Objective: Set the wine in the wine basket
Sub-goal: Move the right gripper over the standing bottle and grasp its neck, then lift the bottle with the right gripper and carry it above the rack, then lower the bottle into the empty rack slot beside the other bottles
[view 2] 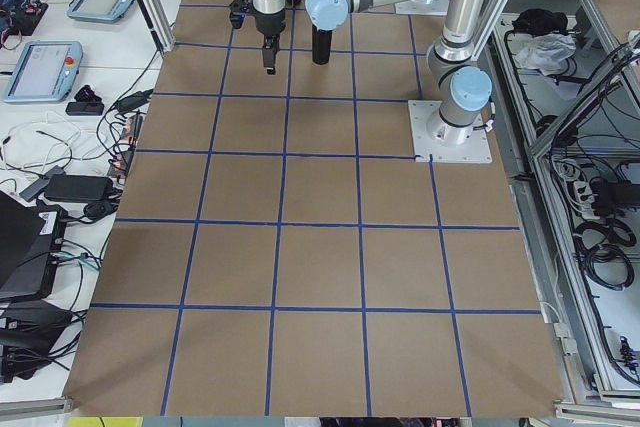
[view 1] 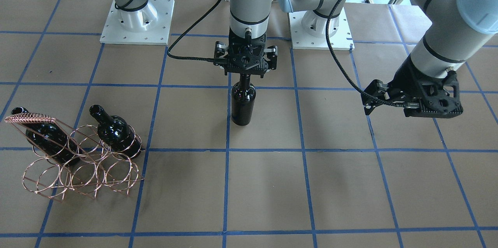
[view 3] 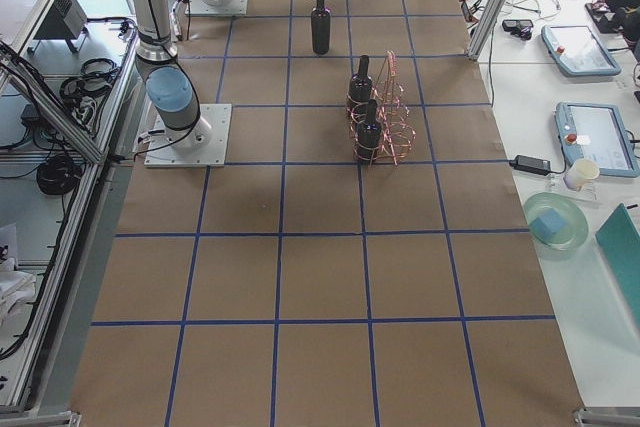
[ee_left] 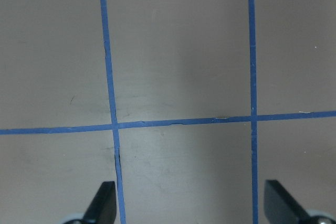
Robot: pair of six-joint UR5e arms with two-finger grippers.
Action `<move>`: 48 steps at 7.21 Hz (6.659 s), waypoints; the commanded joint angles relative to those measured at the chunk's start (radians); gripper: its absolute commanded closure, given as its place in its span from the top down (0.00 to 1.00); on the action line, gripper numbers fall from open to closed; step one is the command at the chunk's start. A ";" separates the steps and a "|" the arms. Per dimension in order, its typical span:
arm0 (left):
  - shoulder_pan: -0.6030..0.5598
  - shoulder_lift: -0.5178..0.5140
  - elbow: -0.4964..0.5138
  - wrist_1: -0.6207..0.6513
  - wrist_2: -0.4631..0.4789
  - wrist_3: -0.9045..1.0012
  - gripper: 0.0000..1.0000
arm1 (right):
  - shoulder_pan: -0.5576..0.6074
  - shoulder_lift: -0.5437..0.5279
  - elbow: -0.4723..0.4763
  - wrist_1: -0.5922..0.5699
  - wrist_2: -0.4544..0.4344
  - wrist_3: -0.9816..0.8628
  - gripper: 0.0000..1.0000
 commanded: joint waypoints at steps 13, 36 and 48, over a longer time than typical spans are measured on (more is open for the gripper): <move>0.001 0.005 -0.015 0.002 -0.002 0.006 1.00 | -0.012 -0.001 0.049 -0.067 0.056 -0.082 0.00; -0.183 0.110 -0.035 -0.110 -0.019 -0.192 1.00 | -0.776 -0.114 -0.175 0.284 -0.023 -0.987 0.00; -0.206 0.140 -0.035 -0.121 -0.018 -0.195 1.00 | -0.770 -0.105 -0.126 0.218 -0.028 -0.983 0.00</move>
